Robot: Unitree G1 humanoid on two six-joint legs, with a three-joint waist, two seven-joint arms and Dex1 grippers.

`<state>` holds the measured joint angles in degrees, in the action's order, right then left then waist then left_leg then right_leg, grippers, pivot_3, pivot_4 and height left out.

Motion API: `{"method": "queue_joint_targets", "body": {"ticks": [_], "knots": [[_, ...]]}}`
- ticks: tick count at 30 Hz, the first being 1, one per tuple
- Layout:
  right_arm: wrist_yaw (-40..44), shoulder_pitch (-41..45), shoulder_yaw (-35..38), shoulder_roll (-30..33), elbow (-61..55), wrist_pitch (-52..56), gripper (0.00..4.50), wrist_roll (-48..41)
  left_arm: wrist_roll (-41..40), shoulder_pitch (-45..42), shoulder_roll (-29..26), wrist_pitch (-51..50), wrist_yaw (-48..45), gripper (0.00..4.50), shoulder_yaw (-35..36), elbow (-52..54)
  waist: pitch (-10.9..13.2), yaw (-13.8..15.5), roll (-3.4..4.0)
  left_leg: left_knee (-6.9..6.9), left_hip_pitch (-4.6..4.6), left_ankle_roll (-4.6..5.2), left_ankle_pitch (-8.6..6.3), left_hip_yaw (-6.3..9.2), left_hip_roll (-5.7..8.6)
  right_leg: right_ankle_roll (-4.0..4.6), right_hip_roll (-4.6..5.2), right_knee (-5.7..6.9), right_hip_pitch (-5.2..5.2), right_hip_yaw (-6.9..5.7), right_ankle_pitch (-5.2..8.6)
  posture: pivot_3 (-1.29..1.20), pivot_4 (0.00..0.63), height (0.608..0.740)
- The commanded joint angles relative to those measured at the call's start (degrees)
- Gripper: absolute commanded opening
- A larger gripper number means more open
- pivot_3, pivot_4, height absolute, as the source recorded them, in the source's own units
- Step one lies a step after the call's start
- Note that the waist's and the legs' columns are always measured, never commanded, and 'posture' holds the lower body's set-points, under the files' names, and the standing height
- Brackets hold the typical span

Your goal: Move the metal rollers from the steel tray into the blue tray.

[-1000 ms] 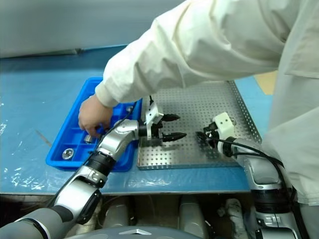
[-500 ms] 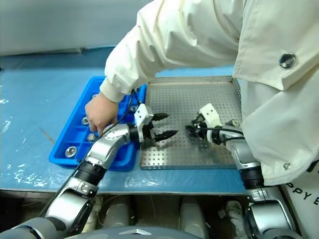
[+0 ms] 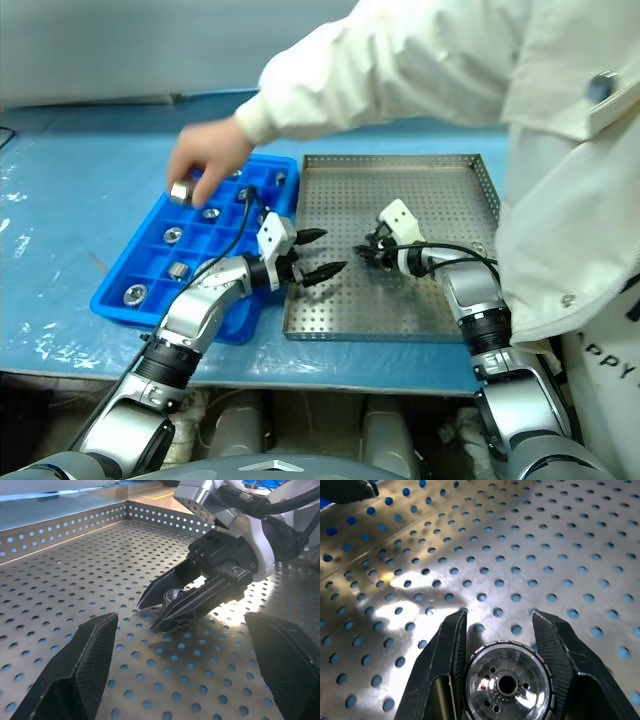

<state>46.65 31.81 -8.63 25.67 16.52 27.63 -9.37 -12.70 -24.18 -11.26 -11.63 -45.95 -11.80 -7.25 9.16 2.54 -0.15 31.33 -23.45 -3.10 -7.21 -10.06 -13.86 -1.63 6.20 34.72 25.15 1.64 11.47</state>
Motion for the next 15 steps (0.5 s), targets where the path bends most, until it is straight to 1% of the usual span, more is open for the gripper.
{"method": "queue_joint_targets", "body": {"ticks": [1,11,15], "knots": [[0.6,0.9,-0.3,-0.4,0.2,-1.1,1.67,0.5,-0.6,0.1,-1.0,-0.1,0.7,4.28,1.9,1.1,0.0,0.2,0.00,0.00,-0.01,0.00,0.00,0.00,0.00,0.00,0.00,0.00,0.00,0.00,0.00,0.05,0.150,0.740],[0.2,0.2,0.2,-1.1,-0.2,-2.1,1.67,1.0,-0.8,-0.1,-1.0,-0.1,0.6,4.28,1.7,1.1,0.0,0.2,0.00,-0.01,-0.01,-0.01,0.00,0.00,0.01,0.00,0.00,-0.01,0.00,0.00,0.00,0.04,0.150,0.740],[0.1,1.2,1.2,-2.8,-0.4,-3.3,1.67,-0.2,-0.6,-0.3,-1.1,0.1,1.1,4.28,2.0,1.3,0.0,0.2,0.00,-0.02,-0.01,-0.01,0.01,0.00,0.01,0.00,0.00,0.00,0.01,0.00,0.00,0.05,0.150,0.740]]}}
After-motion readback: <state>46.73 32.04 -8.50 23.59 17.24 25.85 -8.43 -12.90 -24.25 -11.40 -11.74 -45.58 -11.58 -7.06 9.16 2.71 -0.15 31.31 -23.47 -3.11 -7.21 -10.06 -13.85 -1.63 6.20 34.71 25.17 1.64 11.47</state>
